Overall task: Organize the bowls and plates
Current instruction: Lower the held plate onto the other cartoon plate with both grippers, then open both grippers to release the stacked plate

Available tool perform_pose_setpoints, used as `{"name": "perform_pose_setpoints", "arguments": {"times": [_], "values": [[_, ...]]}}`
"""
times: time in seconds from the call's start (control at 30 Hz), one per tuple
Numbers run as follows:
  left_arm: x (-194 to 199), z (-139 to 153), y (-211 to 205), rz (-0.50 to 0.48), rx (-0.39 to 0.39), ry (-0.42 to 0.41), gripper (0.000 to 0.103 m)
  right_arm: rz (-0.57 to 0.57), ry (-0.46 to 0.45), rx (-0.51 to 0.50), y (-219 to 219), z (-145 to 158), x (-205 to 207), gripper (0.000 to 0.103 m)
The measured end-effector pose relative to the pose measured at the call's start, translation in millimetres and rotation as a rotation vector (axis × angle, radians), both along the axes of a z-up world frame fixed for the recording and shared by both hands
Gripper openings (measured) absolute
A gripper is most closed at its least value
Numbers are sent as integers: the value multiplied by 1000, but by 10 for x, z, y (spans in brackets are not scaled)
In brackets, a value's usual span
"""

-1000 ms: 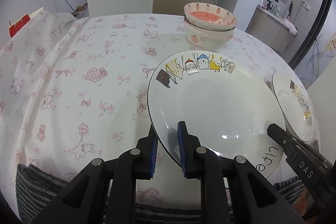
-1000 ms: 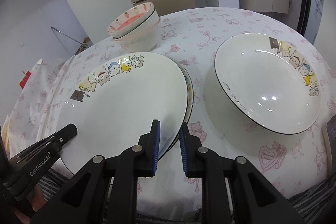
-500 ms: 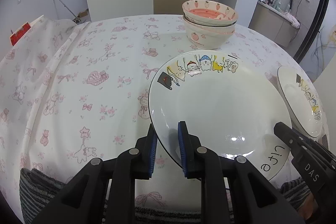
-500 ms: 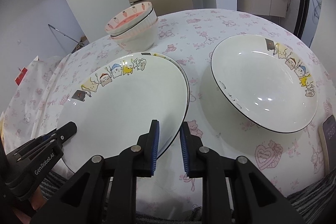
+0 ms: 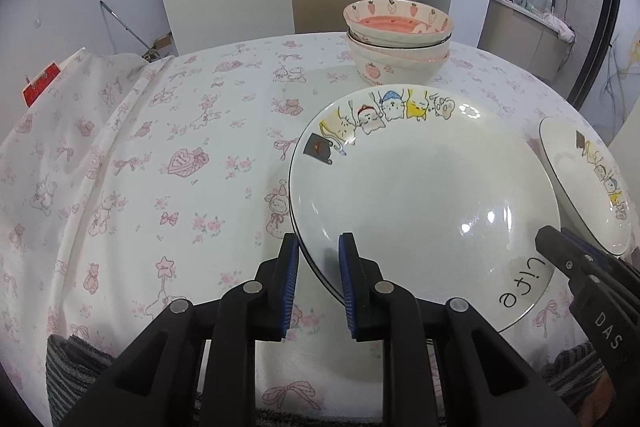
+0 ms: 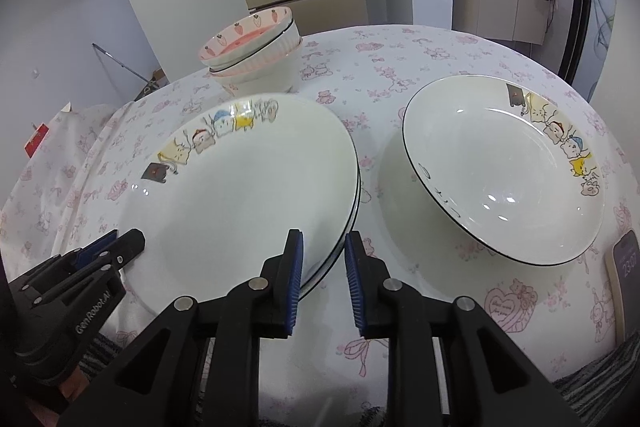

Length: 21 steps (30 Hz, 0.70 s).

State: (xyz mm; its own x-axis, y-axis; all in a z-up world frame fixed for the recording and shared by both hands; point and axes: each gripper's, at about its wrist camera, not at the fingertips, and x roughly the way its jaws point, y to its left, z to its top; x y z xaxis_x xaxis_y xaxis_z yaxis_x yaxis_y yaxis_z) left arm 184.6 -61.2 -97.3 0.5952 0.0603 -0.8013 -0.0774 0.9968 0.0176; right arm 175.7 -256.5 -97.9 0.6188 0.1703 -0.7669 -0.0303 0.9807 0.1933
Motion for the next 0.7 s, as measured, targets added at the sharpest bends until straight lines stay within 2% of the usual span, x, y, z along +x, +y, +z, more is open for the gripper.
{"name": "perform_pose_setpoints", "arguments": {"times": [0.3, 0.37, 0.4, 0.47, 0.7], "values": [[-20, 60, 115, -3, -85, -6, 22, 13, 2, 36, -42, 22, -5, 22], [-42, 79, 113, -27, -115, -8, 36, 20, -9, 36, -43, 53, -20, 22], [-61, 99, 107, -38, -119, -18, 39, 24, -18, 35, -46, 74, -36, 22], [-108, 165, 74, -40, -96, -53, 55, 32, -33, 37, -59, 124, -64, 22], [-299, 477, 25, -52, -78, -220, 75, 23, -83, 46, -131, 278, -113, 23]]}}
